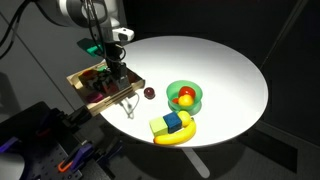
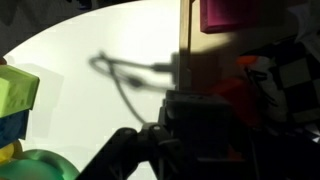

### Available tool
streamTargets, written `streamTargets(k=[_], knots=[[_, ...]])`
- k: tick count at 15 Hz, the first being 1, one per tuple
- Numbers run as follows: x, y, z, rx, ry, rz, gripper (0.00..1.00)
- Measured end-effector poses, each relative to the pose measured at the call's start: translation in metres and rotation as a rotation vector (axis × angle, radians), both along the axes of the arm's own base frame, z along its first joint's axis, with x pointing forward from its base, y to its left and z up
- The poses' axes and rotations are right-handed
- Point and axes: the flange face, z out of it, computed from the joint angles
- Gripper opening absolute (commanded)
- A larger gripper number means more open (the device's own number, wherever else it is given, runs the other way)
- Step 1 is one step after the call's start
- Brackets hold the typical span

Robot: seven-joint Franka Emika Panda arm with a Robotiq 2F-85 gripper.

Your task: Put the grey and yellow blocks in the box.

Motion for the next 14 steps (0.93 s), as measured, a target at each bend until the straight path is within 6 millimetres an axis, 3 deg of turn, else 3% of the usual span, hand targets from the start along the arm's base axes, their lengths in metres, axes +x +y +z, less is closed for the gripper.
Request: streamTargets(k=[7,8,9,12,14], knots=[[0.006,0.028,-0.012,-0.03,0.011,0.114,0.31],[0.006,0.031,-0.012,-0.035,0.01,0.127,0.81],[0.007,0.032,-0.012,-0.038,0.008,0.137,0.81],[0.007,0.035,-0.013,-0.041,0.01,0.148,1.0],[0.007,0.036,-0.015,-0.041,0.013,0.149,1.0]])
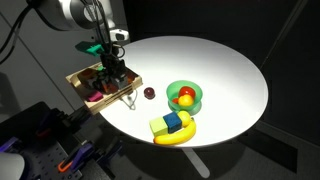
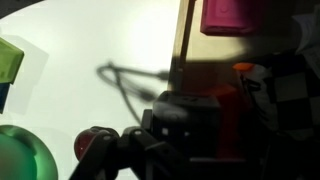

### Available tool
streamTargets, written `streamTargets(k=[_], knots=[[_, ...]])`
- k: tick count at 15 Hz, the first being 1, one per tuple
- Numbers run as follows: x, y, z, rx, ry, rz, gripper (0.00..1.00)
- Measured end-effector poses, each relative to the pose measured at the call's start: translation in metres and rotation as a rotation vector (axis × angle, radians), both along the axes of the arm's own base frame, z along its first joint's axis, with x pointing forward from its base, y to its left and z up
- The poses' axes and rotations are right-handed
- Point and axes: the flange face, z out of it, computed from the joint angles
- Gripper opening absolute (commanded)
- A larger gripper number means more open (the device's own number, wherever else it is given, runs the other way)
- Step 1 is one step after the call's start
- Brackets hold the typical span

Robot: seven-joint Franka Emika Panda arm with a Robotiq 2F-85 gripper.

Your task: Put the grey and yellow blocks in the box.

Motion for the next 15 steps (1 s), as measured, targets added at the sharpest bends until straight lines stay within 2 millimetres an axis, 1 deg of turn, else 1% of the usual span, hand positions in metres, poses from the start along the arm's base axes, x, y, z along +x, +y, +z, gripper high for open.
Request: streamTargets(k=[5,10,13,15], knots=[[0.0,0.0,0.001,0.0,-0.002,0.0,1.0],[0.003,-0.003,0.012,0.003,-0.023,-0.008,1.0],[0.005,-0.012,0.024,0.012,-0.045,-0.039,1.0],[0.006,-0.023,0.033,0.024,-0.061,-0.081,1.0]])
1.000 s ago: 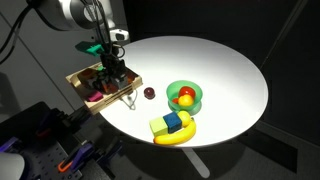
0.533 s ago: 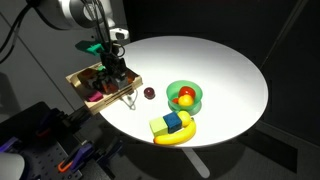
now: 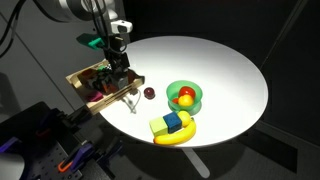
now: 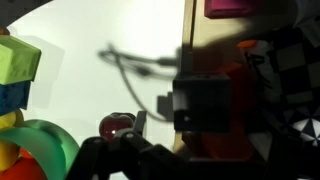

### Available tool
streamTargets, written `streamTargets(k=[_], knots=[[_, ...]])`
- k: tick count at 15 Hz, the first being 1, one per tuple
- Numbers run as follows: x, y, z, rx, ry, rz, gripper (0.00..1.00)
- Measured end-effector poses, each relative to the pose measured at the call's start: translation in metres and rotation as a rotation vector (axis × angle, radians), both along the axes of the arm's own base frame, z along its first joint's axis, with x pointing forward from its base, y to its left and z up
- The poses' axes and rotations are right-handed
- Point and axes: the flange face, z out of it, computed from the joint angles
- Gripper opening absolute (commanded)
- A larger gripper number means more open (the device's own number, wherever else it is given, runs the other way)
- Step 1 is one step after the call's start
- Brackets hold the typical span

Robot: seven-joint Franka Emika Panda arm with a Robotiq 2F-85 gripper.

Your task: Put the grey and yellow blocks in the box.

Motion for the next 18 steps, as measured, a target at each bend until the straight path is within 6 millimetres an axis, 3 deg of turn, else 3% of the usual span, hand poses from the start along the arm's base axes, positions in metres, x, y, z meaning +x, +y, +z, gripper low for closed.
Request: streamTargets(k=[5,11,18], knots=[[-0.002,-0.041,0.025,0.031,-0.033,-0.133,1.0],[-0.021,-0.09,0.047,0.032,0.013,-0.25,1.0],[-0.044,-0.148,0.046,0.006,0.039,-0.237,1.0]])
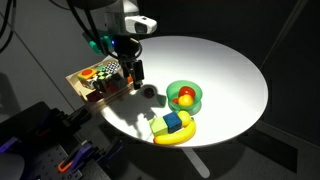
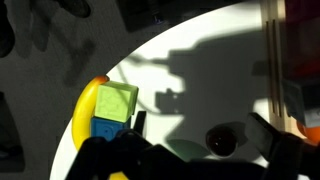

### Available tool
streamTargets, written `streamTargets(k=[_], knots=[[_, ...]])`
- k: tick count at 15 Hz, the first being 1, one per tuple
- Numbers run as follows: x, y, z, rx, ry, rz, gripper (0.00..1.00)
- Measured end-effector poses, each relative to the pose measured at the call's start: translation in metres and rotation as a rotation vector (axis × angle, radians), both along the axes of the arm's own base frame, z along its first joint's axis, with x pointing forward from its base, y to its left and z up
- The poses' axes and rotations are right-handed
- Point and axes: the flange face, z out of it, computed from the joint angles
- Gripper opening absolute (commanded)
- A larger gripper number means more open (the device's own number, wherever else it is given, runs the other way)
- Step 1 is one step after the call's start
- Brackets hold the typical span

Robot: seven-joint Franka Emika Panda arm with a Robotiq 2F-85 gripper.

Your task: Put the grey and yellow blocks in the box.

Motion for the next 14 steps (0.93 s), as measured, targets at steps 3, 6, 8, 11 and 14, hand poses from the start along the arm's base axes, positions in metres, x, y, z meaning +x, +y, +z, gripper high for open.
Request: streamTargets(k=[3,6,8,11,14], knots=[[-0.008,-0.021,-0.008,-0.009,0.0,0.052,1.0],[-0.014,-0.037,-0.019,0.002,-0.009,0.129,1.0],[-0.017,-0.046,-0.026,0.011,-0.008,0.175,1.0],[-0.019,-0.053,-0.033,0.029,-0.007,0.196,1.0],[-0.019,-0.052,-0.034,0.029,-0.005,0.197,1.0]])
